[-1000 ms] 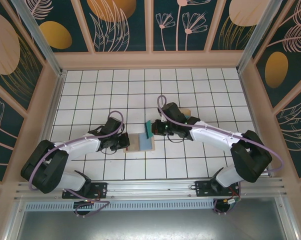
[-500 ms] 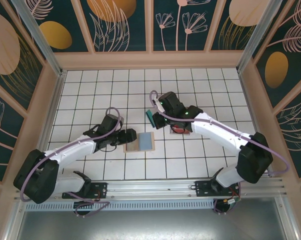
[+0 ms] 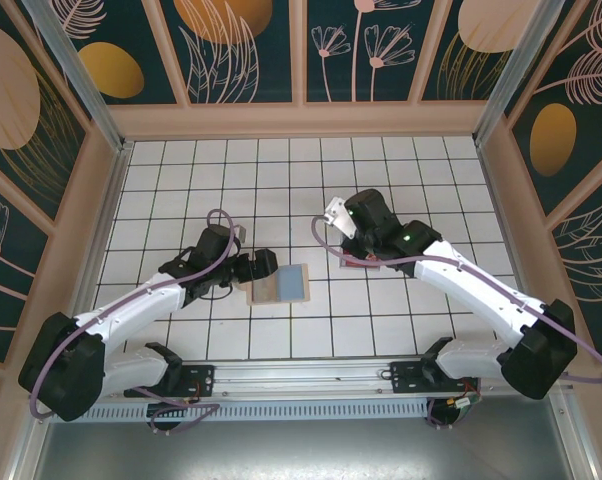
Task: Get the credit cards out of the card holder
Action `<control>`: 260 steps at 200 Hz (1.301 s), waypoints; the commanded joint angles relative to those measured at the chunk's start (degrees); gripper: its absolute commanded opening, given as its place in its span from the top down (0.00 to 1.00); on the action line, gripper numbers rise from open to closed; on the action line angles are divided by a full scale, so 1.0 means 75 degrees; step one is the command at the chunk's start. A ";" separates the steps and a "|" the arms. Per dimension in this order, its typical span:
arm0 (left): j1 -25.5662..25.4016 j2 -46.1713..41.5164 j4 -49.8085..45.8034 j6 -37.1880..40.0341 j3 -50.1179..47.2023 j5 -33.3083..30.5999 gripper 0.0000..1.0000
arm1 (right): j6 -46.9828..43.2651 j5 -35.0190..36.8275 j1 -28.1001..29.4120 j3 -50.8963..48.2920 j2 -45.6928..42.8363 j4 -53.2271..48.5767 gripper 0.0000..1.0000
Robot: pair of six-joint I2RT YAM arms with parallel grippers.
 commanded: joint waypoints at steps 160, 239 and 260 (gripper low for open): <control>0.0007 -0.0156 -0.0366 0.0041 0.0160 -0.0125 0.01 | -0.2576 0.0902 -0.0440 -0.1231 0.0891 0.1241 1.00; 0.0002 -0.0093 -0.0358 0.0041 0.0155 -0.0139 0.01 | -0.2528 0.0676 -0.0454 -0.1520 0.1065 0.1393 1.00; 0.0003 -0.0085 -0.0362 0.0044 0.0140 -0.0150 0.02 | -0.2451 0.0731 -0.0465 -0.1561 0.0997 0.1394 1.00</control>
